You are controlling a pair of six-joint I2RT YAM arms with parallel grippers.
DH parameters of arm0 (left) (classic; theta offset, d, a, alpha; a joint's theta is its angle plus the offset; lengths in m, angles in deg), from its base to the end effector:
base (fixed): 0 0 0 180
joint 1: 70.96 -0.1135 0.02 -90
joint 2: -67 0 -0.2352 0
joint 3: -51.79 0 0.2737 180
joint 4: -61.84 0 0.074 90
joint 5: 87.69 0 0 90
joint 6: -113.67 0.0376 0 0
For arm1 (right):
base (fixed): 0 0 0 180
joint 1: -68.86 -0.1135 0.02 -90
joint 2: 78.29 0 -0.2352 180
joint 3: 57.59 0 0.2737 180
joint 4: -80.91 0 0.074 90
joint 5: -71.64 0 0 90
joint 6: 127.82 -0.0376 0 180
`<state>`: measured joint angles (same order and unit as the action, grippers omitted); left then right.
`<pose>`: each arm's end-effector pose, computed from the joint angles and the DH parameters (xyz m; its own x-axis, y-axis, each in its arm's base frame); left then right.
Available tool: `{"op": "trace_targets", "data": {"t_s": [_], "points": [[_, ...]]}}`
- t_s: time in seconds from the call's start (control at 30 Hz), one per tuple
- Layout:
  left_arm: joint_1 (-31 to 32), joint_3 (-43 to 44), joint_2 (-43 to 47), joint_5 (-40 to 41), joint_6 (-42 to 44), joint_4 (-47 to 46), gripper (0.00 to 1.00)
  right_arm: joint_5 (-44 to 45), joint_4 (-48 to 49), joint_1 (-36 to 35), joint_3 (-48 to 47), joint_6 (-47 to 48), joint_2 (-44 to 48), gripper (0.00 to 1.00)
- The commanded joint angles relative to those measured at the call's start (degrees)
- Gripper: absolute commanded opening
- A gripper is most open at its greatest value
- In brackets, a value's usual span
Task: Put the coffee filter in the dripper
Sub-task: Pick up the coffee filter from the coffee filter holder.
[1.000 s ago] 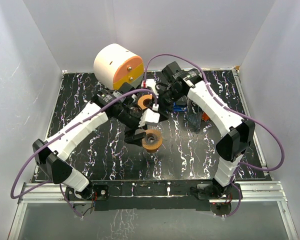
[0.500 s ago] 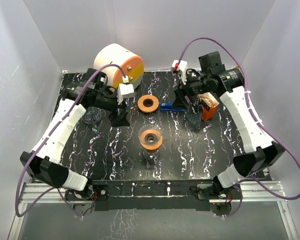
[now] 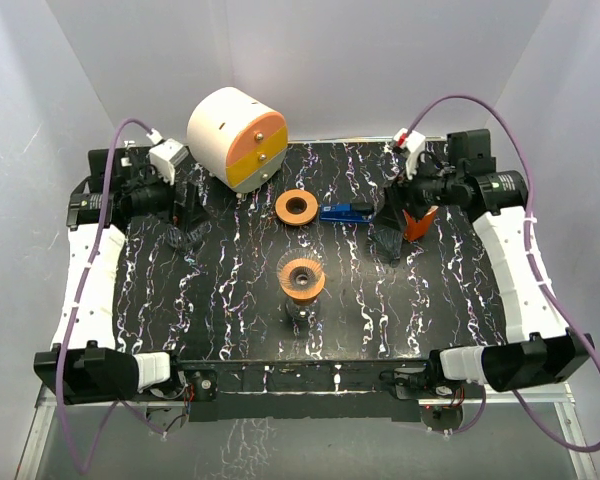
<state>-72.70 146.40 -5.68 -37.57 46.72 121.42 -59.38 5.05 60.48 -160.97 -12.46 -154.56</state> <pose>0.2859 -0.0154 0.3774 -0.3723 0.2893 -0.8819 0.6845 0.7272 -0.0504 0.2688 0.0645 0.3897 -0.4417 -0.3917 -0.8072 -0.8048 0.5706 0.1635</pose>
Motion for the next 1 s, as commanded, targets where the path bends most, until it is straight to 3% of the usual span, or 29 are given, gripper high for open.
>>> {"op": "trace_targets", "data": {"t_s": [0.0, 0.17, 0.33, 0.57, 0.73, 0.97], "points": [[-4.9, -3.9, 5.4, 2.2, -6.6, -4.9, 0.99, 0.7, 4.9, 4.0, 3.9, -2.3, 5.4, 0.78], [-10.6, -7.3, 8.2, 0.2, -9.4, -8.3, 0.99, 1.4, 6.5, 10.1, 9.6, -3.0, 10.7, 0.90], [-11.8, -10.9, 9.7, 2.7, -8.8, -9.9, 0.98, 1.4, 7.0, 14.8, 14.9, -2.5, 16.0, 0.94], [-11.8, -10.8, 5.0, 3.8, -5.5, -6.6, 0.85, 3.6, 6.2, 17.5, 20.1, -1.3, 19.6, 0.95], [-11.8, -11.9, 3.8, 3.3, -4.9, -7.8, 0.81, 5.3, 7.0, 17.5, 21.7, -1.5, 17.8, 0.91], [-11.8, -13.4, 3.7, 0.6, -5.3, -9.7, 0.80, 10.5, 15.5, 17.5, 20.7, -4.2, 12.6, 0.76]]}}
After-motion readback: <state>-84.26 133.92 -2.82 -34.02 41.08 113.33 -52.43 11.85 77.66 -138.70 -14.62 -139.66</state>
